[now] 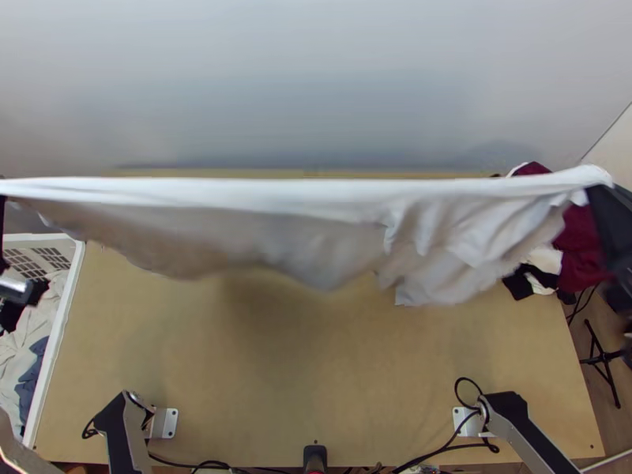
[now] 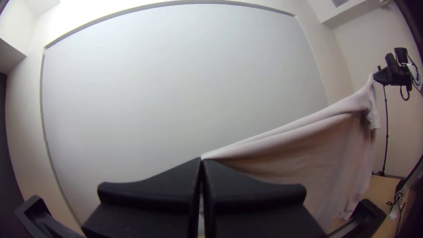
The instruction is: Fold the t-shirt
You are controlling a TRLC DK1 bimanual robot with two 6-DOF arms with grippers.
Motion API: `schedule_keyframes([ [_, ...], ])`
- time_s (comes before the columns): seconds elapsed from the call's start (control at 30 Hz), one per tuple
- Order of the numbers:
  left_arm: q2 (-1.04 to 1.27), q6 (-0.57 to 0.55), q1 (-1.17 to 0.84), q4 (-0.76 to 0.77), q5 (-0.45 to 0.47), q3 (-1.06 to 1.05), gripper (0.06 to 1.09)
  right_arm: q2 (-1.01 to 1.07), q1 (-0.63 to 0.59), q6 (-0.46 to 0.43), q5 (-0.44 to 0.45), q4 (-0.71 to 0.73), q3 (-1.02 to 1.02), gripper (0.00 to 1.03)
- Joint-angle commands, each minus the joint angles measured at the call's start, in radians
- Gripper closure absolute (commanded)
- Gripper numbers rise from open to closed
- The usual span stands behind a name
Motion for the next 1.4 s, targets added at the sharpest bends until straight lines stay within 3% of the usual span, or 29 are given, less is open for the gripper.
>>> schedule_keyframes([
  [0.0,-0.031,-0.002,0.02,-0.06,0.031,0.059,1.05,-0.016,0.0,0.008,-0.015,-0.107,0.102,1.0],
  [0.3,-0.008,-0.004,0.02,-0.066,0.029,0.084,1.05,0.019,-0.065,0.042,-0.043,-0.162,0.184,1.0],
  [0.43,0.072,0.007,0.021,-0.061,0.029,0.035,1.05,0.065,-0.082,0.054,-0.075,-0.113,0.01,1.0],
  [0.53,0.144,0.077,0.029,-0.066,0.031,-0.067,1.05,0.154,-0.071,0.047,-0.075,-0.081,-0.134,1.0],
  [0.63,0.17,0.111,-0.052,-0.094,0.017,-0.191,1.05,0.274,-0.059,-0.019,-0.07,-0.067,-0.22,1.0],
  [0.7,0.19,0.133,-0.183,-0.103,-0.089,-0.263,1.05,0.38,-0.037,-0.059,-0.066,-0.046,-0.238,1.0],
  [0.77,0.225,0.172,-0.358,-0.101,-0.261,-0.323,1.05,0.482,-0.036,-0.084,-0.058,-0.02,-0.223,1.0],
  [0.9,0.353,0.177,-0.62,0.018,-0.471,-0.406,1.05,0.651,-0.029,-0.104,-0.043,0.016,-0.143,1.0],
  [1.17,0.796,0.182,-0.809,0.215,-0.617,-0.343,1.05,1.035,-0.026,-0.2,0.009,0.068,0.007,1.0],
  [1.37,1.17,0.294,-0.81,0.227,-0.706,-0.123,1.05,1.409,-0.019,-0.25,0.028,0.042,0.356,1.0],
])
